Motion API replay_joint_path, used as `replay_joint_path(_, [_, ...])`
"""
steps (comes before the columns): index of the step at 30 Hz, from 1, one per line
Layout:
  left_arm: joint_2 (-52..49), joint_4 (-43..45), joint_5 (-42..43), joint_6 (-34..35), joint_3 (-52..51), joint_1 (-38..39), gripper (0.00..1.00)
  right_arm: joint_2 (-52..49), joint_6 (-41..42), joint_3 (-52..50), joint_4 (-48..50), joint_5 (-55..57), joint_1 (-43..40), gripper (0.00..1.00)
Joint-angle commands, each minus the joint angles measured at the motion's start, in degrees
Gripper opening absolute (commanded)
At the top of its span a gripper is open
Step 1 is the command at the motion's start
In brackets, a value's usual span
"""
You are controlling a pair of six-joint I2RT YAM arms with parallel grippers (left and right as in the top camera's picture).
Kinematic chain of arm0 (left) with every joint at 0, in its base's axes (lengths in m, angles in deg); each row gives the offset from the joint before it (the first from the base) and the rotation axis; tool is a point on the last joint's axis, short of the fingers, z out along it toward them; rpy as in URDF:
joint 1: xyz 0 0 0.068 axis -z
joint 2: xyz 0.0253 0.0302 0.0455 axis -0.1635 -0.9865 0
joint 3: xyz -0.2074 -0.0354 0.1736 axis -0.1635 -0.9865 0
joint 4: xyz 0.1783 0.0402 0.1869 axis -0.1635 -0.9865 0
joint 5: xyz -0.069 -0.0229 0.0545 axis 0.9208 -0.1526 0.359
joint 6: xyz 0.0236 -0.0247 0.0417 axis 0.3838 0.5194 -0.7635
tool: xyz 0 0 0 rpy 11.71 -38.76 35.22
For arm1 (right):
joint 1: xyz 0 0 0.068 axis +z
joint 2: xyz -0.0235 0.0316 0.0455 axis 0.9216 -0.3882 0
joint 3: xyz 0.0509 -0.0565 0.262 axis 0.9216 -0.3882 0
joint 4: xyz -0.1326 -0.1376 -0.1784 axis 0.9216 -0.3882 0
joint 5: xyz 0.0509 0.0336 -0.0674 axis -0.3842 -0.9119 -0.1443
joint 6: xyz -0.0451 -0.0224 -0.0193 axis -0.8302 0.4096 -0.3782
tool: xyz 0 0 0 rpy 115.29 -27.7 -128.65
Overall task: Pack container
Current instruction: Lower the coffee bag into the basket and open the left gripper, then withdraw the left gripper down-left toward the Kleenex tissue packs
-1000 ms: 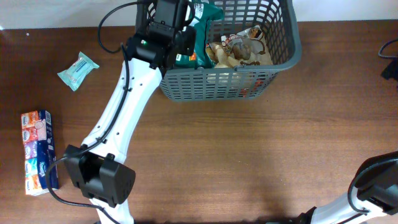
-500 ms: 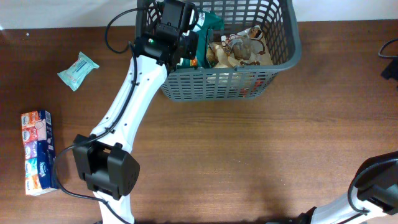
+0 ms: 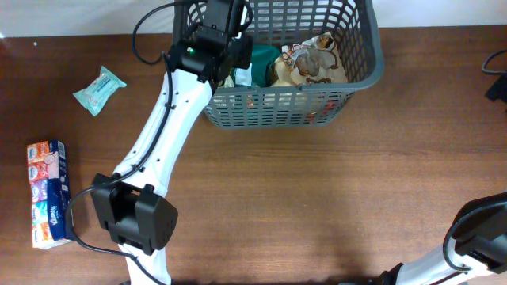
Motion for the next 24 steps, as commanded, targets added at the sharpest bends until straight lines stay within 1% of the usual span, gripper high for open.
replay_joint_path(1, [1.92, 0.68, -1.90, -0.55, 1.09, 0.00, 0.26, 0.70, 0.42, -0.09, 0.15, -0.07, 0.04, 0.99])
replay_joint_path(4, [1.95, 0.76, -6.40, -0.81, 2.64, 0.00, 0.30, 0.70, 0.42, -0.09, 0.15, -0.07, 0.04, 0.99])
replay_joint_path(6, [1.95, 0.61, -8.28, -3.54, 5.64, 0.00, 0.40, 0.70, 0.42, -0.09, 0.15, -0.07, 0.04, 0.99])
replay_joint_path(7, [1.95, 0.48, -9.09, -4.28, 6.93, 0.00, 0.43, 0.70, 0.42, -0.09, 0.15, -0.07, 0.04, 0.99])
replay_joint_path(13, [1.95, -3.65, -16.85, -4.59, 16.63, -0.04, 0.49, 0.70, 0.42, -0.09, 0.15, -0.07, 0.04, 0.99])
replay_joint_path(16, [1.99, -6.64, -23.28, -4.57, 20.22, -0.74, 0.50, 0.70, 0.42, -0.09, 0.15, -0.07, 0.04, 0.99])
replay_joint_path(17, [1.99, -8.31, -26.93, -4.57, 21.75, -1.40, 0.52, 0.70, 0.42, -0.09, 0.15, -0.07, 0.04, 0.99])
replay_joint_path(19, [2.05, -10.38, -30.93, -4.55, 23.43, -2.54, 0.66, 0.70, 0.42, -0.09, 0.15, -0.07, 0.04, 0.99])
replay_joint_path(20, [2.10, -11.41, -32.65, -4.52, 24.26, -3.23, 0.70, 0.70, 0.42, -0.09, 0.15, -0.07, 0.04, 0.99])
replay_joint_path(24, [2.45, -14.49, -36.13, -4.17, 26.56, -6.88, 0.71, 0.70, 0.42, -0.09, 0.15, -0.07, 0.04, 0.99])
